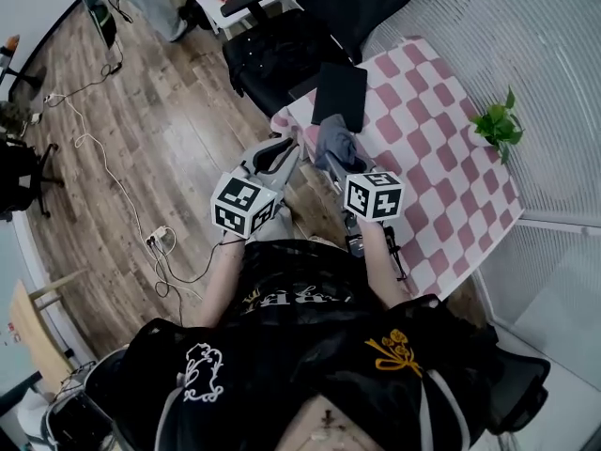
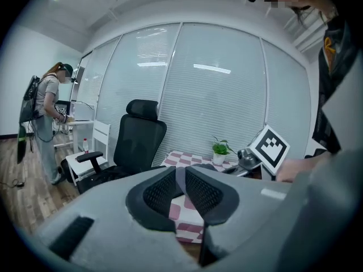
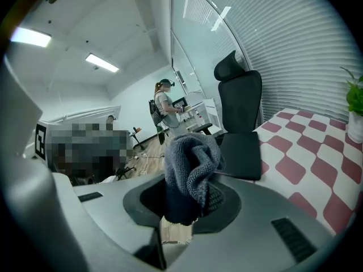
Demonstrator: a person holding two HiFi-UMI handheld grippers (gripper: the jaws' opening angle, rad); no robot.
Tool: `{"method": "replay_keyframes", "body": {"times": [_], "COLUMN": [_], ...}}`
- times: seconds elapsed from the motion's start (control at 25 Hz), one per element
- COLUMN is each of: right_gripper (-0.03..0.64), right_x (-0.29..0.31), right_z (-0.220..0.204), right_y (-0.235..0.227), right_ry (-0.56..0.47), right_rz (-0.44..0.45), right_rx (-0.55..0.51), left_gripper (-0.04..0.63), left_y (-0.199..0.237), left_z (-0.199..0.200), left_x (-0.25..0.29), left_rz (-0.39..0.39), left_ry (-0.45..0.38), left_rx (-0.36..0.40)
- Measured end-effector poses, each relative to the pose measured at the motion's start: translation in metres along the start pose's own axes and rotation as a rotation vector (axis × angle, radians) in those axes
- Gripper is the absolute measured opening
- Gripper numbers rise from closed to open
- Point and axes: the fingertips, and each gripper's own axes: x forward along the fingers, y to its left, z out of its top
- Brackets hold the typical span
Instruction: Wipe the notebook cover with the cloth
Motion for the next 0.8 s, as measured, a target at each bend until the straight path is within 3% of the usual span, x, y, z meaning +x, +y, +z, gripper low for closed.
{"method": "replay_keyframes", "body": {"times": [0.4, 0.8], "right_gripper": [0.075, 0.075], "right_x": [0.075, 0.116], "right_z": [0.049, 0.082], "right_y": [-0.022, -0.048], "right_ry": [0.025, 0.025], "right_rz": [-0.113, -0.228], "right_rx": [0.041, 0.089], "left_gripper": [0.049, 0.049], "left_y": [0.094, 0.136], "left_z": [0.027, 0.043], "left_x": [0.034, 0.065], "left_rz": [-0.092, -0.229], "left_ry": [0.018, 0.036], "left_rx": [-0.015, 0.004]}}
